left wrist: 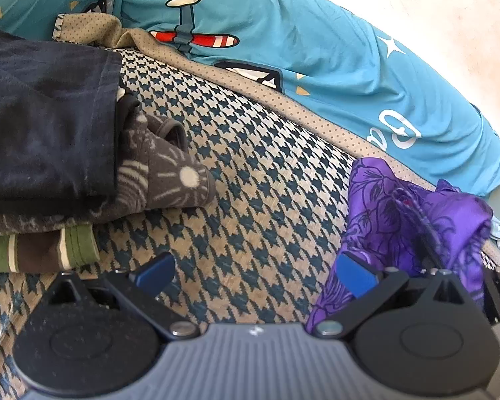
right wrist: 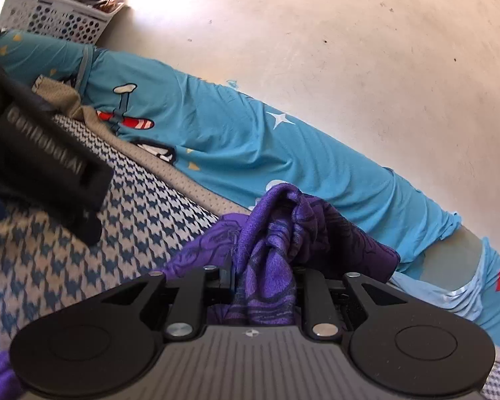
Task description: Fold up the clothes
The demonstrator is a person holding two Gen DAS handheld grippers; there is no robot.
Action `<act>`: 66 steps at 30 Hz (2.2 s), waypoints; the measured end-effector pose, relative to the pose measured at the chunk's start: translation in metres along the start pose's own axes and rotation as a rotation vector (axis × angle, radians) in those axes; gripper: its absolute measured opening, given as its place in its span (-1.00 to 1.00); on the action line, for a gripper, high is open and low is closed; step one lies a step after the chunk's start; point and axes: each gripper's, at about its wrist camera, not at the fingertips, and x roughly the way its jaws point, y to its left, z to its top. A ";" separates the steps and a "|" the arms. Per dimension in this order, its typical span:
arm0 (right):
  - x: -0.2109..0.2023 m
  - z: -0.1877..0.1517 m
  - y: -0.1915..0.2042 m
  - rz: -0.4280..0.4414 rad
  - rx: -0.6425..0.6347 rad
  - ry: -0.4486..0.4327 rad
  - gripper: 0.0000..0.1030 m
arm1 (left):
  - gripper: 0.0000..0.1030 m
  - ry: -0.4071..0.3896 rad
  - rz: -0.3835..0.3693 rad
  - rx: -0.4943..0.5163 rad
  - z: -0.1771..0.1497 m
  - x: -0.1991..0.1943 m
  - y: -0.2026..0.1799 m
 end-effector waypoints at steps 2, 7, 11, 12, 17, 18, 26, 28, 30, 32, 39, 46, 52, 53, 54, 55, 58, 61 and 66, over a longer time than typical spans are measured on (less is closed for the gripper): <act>0.008 -0.004 0.005 0.042 -0.013 0.034 -0.52 | 1.00 0.010 0.010 -0.005 0.000 0.002 0.001; 0.012 -0.011 0.020 0.124 -0.079 0.067 -0.16 | 1.00 0.005 0.022 -0.024 0.001 0.004 0.007; 0.005 -0.006 0.013 0.142 -0.043 0.067 0.07 | 1.00 -0.004 0.021 -0.036 0.003 0.001 0.008; 0.003 -0.005 0.010 0.146 -0.025 0.071 0.14 | 1.00 -0.006 0.020 -0.038 0.004 0.001 0.008; -0.021 0.002 -0.006 0.192 0.061 0.057 0.26 | 1.00 -0.024 0.018 -0.052 0.009 -0.005 0.010; -0.025 0.003 -0.006 0.190 0.060 0.049 0.26 | 1.00 -0.029 0.018 -0.055 0.010 -0.007 0.011; -0.039 0.005 -0.015 0.158 0.149 0.021 0.27 | 1.00 -0.046 0.013 -0.069 0.013 -0.015 0.013; -0.034 0.009 -0.020 0.147 0.166 0.008 0.31 | 1.00 -0.050 0.024 -0.080 0.014 -0.015 0.015; -0.027 0.013 -0.029 0.165 0.238 0.012 0.39 | 1.00 -0.053 0.032 -0.098 0.016 -0.015 0.019; -0.018 0.016 -0.037 0.186 0.320 0.019 0.44 | 1.00 -0.055 0.035 -0.115 0.019 -0.015 0.022; 0.021 0.024 -0.034 0.255 0.355 0.050 0.47 | 1.00 -0.101 0.078 -0.180 0.028 -0.020 0.039; 0.036 0.026 0.000 0.337 0.137 0.051 0.47 | 1.00 -0.096 0.076 -0.200 0.029 -0.020 0.045; 0.021 0.021 -0.009 0.332 0.188 0.060 0.47 | 1.00 -0.081 0.056 -0.166 0.030 -0.020 0.036; 0.016 0.021 -0.012 0.330 0.194 0.060 0.47 | 1.00 -0.078 0.051 -0.156 0.029 -0.020 0.034; 0.010 0.019 -0.014 0.325 0.200 0.063 0.47 | 1.00 -0.074 0.044 -0.145 0.029 -0.020 0.031; 0.003 0.017 -0.017 0.320 0.206 0.067 0.47 | 1.00 -0.071 0.039 -0.135 0.028 -0.020 0.029; -0.016 0.009 -0.027 0.299 0.232 0.082 0.47 | 1.00 -0.069 0.023 -0.105 0.026 -0.021 0.022; -0.038 -0.002 -0.037 0.263 0.258 0.108 0.47 | 1.00 -0.064 0.012 -0.049 0.020 -0.019 0.011; -0.072 -0.020 -0.050 0.200 0.290 0.146 0.48 | 1.00 -0.046 0.001 0.054 0.006 -0.015 -0.007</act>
